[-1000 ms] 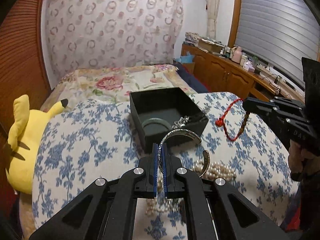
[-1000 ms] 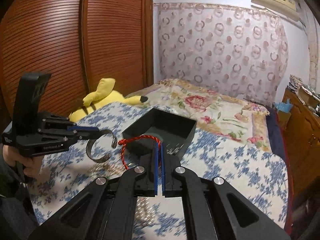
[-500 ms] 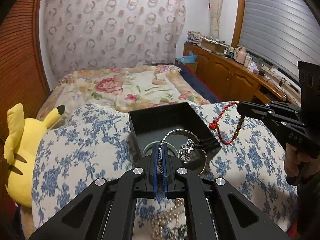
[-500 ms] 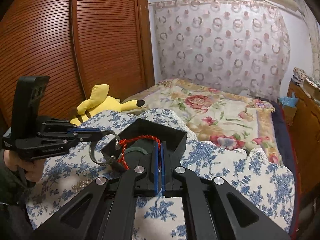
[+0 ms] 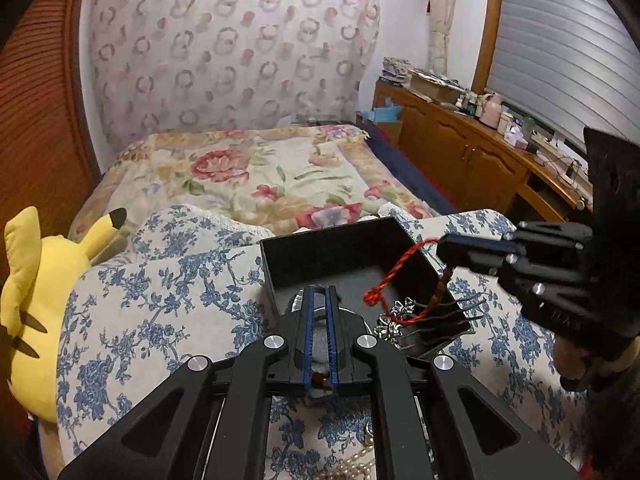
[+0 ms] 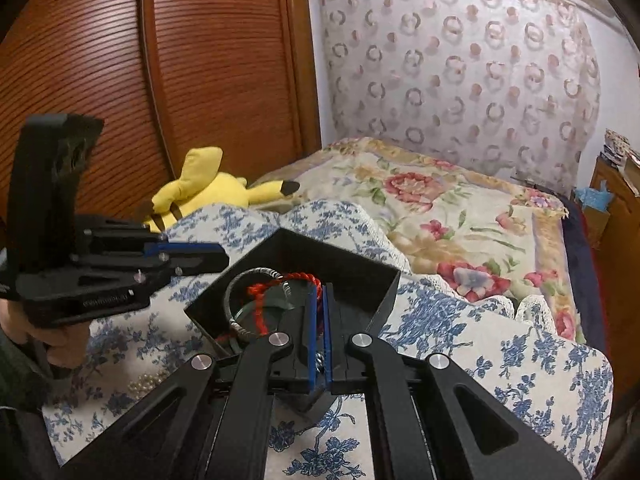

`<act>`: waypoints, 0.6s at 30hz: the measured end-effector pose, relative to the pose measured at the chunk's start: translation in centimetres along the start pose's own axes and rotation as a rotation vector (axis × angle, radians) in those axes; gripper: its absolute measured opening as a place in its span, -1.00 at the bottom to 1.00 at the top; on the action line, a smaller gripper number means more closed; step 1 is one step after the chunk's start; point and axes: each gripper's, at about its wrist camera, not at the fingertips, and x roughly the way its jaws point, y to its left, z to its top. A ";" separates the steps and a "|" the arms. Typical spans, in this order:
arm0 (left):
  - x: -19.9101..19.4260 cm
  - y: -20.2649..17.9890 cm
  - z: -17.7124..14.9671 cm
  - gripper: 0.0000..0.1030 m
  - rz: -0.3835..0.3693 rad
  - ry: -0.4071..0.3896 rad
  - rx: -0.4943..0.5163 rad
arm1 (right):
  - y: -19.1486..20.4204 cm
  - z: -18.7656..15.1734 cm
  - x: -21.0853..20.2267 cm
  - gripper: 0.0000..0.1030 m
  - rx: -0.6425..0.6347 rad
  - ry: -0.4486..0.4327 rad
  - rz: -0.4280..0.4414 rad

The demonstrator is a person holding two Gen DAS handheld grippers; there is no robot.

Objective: Organize jewelry
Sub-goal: 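Lower the silver bangle with the left gripper into the box while the right drops the red bracelet in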

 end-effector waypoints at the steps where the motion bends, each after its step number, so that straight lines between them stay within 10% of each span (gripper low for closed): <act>1: 0.0 0.0 -0.1 -0.90 0.000 0.001 0.000 | 0.0 0.0 0.2 -0.92 0.001 0.005 -0.001; 7: -0.6 0.6 -0.6 -0.90 -0.002 -0.005 -0.008 | 0.5 0.1 0.8 -0.84 -0.016 0.023 -0.023; 10: -1.3 0.7 -1.3 -0.90 -0.004 -0.006 -0.007 | 0.6 0.2 0.7 -0.44 -0.017 0.020 -0.040; 18: -2.9 1.0 -4.8 -0.90 -0.016 0.027 0.000 | 1.6 -0.5 -2.9 -0.43 -0.015 -0.031 -0.065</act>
